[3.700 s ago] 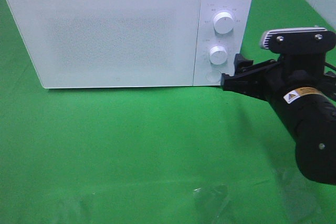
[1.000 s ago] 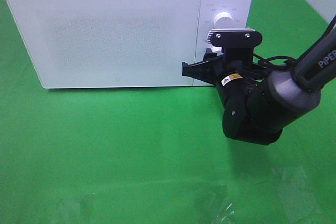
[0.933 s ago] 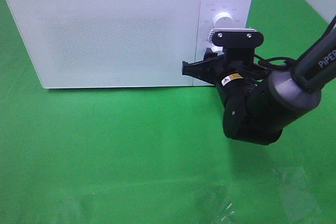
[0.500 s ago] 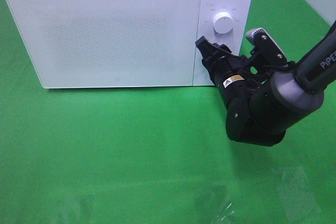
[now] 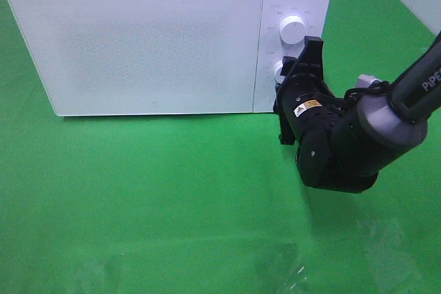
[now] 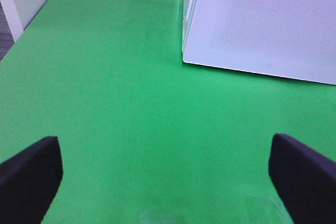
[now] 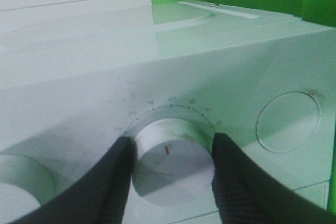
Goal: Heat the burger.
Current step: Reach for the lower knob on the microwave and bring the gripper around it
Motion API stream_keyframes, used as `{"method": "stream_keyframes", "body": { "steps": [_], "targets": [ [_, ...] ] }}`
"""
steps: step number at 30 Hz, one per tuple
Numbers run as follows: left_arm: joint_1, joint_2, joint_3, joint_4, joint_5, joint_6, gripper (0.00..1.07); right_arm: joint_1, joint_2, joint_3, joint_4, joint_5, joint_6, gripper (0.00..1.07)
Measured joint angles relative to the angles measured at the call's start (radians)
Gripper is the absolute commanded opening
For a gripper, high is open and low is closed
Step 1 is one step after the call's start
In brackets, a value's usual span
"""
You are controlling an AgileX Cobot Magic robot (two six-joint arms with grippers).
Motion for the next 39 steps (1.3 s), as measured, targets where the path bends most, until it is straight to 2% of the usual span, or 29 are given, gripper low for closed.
{"method": "stream_keyframes", "body": {
  "steps": [5,19,25,27,28,29,30,31,34,35,36,38,39],
  "targets": [
    [0.000,0.000,0.000,0.000,0.000,0.000,1.01,-0.001,0.000,0.001,-0.005,0.000,0.068,0.00],
    [0.000,0.000,0.000,0.000,0.000,0.000,1.01,-0.002,0.000,0.001,-0.009,0.000,0.076,0.00],
    [0.000,0.000,0.000,0.000,0.000,0.000,1.01,-0.002,0.000,0.001,-0.007,0.000,0.075,0.03],
    [0.000,0.000,0.000,0.000,0.000,0.000,1.01,-0.002,0.000,0.001,0.004,0.000,0.069,0.10],
    [0.000,0.000,0.000,0.000,0.000,0.000,1.01,-0.002,0.000,0.001,0.004,0.000,0.069,0.10],
    [0.000,0.000,0.000,0.000,0.000,0.000,1.01,0.000,0.000,0.001,0.015,0.000,0.062,0.17],
    [0.000,0.000,0.000,0.000,0.000,0.000,1.01,0.000,0.000,0.001,0.015,0.000,0.062,0.17],
    [0.000,0.000,0.000,0.000,0.000,0.000,1.01,0.002,0.000,-0.001,0.027,0.000,0.052,0.23],
    [0.000,0.000,0.000,0.000,0.000,0.000,1.01,0.002,0.000,-0.004,0.040,0.002,0.038,0.28],
    [0.000,0.000,0.000,0.000,0.000,0.000,1.01,0.004,0.000,-0.007,0.052,0.003,0.029,0.37],
    [0.000,0.000,0.000,0.000,0.000,0.000,1.01,0.004,0.000,-0.007,0.052,0.003,0.029,0.37],
    [0.000,0.000,0.000,0.000,0.000,0.000,1.01,0.009,0.000,-0.010,0.070,0.005,0.006,0.54],
    [0.000,0.000,0.000,0.000,0.000,0.000,1.01,0.009,0.000,-0.010,0.070,0.005,0.006,0.54]
  ]
}}
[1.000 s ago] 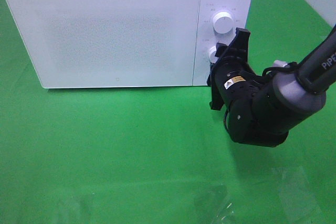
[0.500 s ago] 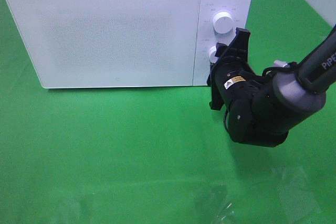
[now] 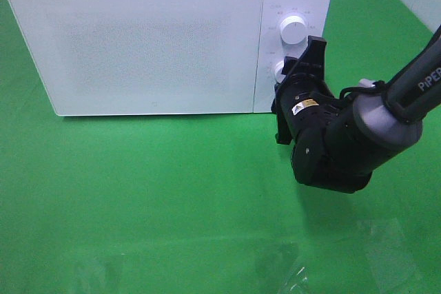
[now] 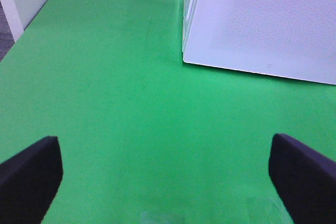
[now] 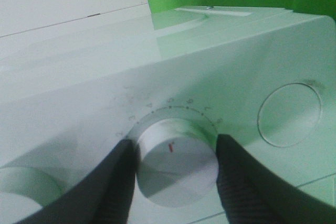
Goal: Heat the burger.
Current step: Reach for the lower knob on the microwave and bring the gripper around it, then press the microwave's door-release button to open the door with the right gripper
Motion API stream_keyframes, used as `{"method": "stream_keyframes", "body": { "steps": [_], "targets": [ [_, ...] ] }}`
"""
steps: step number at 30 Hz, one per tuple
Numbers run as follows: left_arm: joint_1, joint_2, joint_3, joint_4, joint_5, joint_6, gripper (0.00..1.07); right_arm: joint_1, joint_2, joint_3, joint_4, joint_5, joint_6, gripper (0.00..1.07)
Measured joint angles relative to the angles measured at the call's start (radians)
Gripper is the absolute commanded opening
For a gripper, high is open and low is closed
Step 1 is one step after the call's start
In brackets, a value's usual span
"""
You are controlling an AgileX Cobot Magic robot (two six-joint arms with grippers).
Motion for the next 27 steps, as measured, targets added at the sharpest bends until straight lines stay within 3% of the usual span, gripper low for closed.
{"method": "stream_keyframes", "body": {
  "steps": [1,5,15,27],
  "targets": [
    [0.000,0.000,0.000,0.000,0.000,0.000,1.01,0.004,0.000,-0.001,0.009,0.002,-0.021,0.61],
    [0.000,0.000,0.000,0.000,0.000,0.000,1.01,0.005,0.000,0.000,0.018,0.008,-0.042,0.68],
    [0.000,0.000,0.000,0.000,0.000,0.000,1.01,0.039,-0.017,0.063,0.013,0.003,-0.067,0.68],
    [0.000,0.000,0.000,0.000,0.000,0.000,1.01,0.058,-0.213,0.212,-0.063,0.089,-0.317,0.68]
  ]
}}
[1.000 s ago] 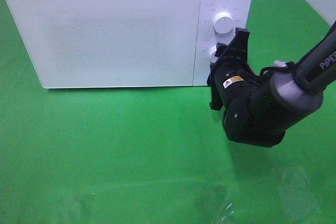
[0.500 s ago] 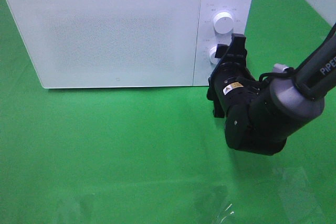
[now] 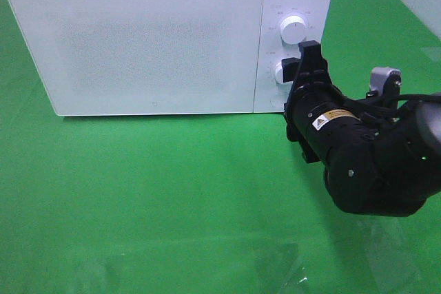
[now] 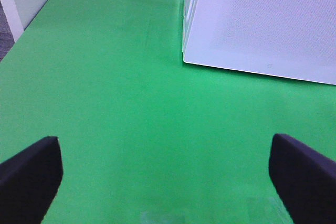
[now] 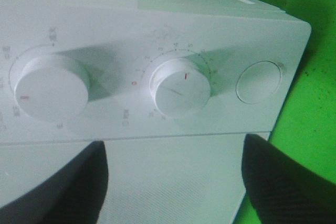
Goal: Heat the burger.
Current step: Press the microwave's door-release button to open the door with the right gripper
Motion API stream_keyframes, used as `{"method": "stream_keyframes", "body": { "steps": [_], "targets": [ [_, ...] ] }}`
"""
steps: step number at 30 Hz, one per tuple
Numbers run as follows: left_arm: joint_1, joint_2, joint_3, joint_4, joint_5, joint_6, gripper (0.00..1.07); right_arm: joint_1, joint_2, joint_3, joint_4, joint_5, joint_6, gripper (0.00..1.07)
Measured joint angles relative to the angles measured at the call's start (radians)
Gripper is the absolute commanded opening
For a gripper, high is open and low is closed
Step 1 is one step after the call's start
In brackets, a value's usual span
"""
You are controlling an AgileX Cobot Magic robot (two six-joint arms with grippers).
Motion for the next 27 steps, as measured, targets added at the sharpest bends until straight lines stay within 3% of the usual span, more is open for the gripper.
{"method": "stream_keyframes", "body": {
  "steps": [5,7,13,18,20,23,24,27],
  "targets": [
    [0.000,0.000,0.000,0.000,0.000,0.000,1.01,0.000,-0.084,0.013,-0.037,0.143,-0.161,0.68],
    [0.000,0.000,0.000,0.000,0.000,0.000,1.01,-0.034,-0.172,0.014,-0.114,0.335,-0.338,0.68],
    [0.000,0.000,0.000,0.000,0.000,0.000,1.01,-0.124,-0.285,0.016,-0.263,0.608,-0.522,0.68],
    [0.000,0.000,0.000,0.000,0.000,0.000,1.01,-0.171,-0.337,0.016,-0.357,0.741,-0.594,0.68],
    [0.000,0.000,0.000,0.000,0.000,0.000,1.01,-0.213,-0.414,0.016,-0.490,0.919,-0.650,0.68],
    [0.000,0.000,0.000,0.000,0.000,0.000,1.01,-0.227,-0.451,0.005,-0.555,1.016,-0.673,0.68],
    [0.000,0.000,0.000,0.000,0.000,0.000,1.01,-0.231,-0.488,-0.017,-0.631,1.139,-0.690,0.68],
    [0.000,0.000,0.000,0.000,0.000,0.000,1.01,-0.231,-0.507,-0.034,-0.664,1.205,-0.700,0.68]
  ]
}}
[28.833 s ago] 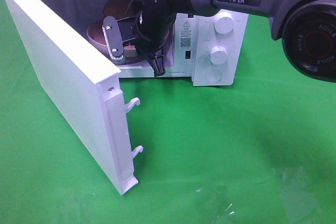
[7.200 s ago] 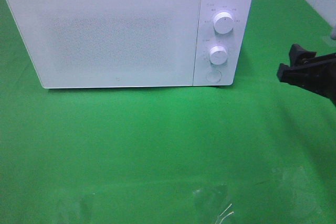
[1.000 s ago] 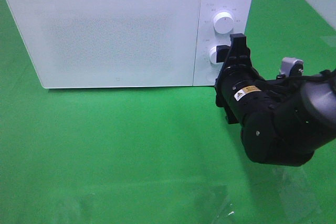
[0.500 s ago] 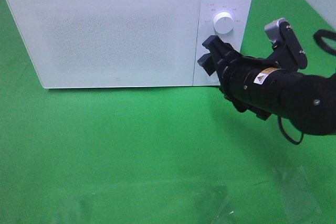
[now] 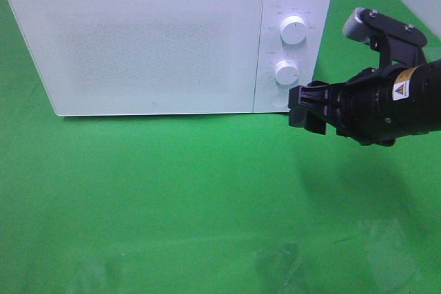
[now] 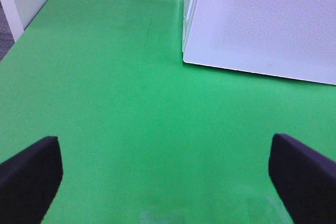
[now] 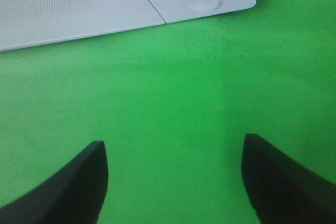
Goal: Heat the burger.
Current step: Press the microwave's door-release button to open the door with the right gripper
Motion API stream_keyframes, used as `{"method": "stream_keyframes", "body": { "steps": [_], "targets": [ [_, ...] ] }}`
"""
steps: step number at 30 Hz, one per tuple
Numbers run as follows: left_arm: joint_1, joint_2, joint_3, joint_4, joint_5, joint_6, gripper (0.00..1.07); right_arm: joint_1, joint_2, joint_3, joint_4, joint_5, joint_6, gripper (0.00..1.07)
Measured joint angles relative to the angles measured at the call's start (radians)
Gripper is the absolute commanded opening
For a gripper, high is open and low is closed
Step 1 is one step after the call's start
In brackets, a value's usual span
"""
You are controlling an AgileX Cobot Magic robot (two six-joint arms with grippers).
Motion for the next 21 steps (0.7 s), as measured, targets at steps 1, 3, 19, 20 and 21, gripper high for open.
{"method": "stream_keyframes", "body": {
  "steps": [1,3,19,20,21],
  "targets": [
    [0.000,0.000,0.000,0.000,0.000,0.000,1.01,0.000,-0.038,-0.038,-0.047,0.136,-0.023,0.68],
    [0.000,0.000,0.000,0.000,0.000,0.000,1.01,0.000,-0.079,-0.077,-0.069,0.254,-0.060,0.68],
    [0.000,0.000,0.000,0.000,0.000,0.000,1.01,0.000,-0.447,-0.106,-0.085,0.772,-0.299,0.68],
    [0.000,0.000,0.000,0.000,0.000,0.000,1.01,0.000,-0.500,-0.106,-0.085,0.807,-0.312,0.68],
    [0.000,0.000,0.000,0.000,0.000,0.000,1.01,0.000,-0.522,-0.106,-0.085,0.819,-0.312,0.68]
  ]
}}
